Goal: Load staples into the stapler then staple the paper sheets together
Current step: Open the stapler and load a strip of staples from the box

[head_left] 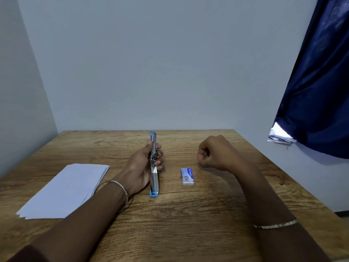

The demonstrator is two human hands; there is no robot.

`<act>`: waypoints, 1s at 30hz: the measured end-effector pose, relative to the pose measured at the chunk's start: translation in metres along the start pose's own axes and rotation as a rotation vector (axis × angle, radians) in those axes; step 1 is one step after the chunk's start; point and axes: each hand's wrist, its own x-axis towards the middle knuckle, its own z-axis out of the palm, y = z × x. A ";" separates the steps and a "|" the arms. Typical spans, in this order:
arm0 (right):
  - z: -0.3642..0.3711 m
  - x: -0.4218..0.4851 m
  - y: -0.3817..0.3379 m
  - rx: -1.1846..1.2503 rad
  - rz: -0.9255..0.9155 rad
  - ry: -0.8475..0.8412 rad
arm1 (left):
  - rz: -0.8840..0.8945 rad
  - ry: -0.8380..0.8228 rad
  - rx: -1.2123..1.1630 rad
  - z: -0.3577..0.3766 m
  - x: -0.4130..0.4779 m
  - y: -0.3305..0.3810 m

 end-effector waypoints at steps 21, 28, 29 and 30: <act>-0.002 -0.004 0.005 0.168 -0.008 -0.006 | -0.071 -0.053 -0.017 -0.004 0.007 -0.001; 0.008 -0.008 -0.008 0.106 -0.041 -0.363 | -0.056 -0.048 0.015 -0.005 0.009 -0.003; 0.009 -0.007 -0.008 0.121 -0.043 -0.364 | -0.055 -0.051 0.020 -0.005 0.009 -0.004; 0.010 -0.006 -0.008 0.143 -0.043 -0.364 | -0.055 -0.057 0.027 -0.006 0.009 -0.004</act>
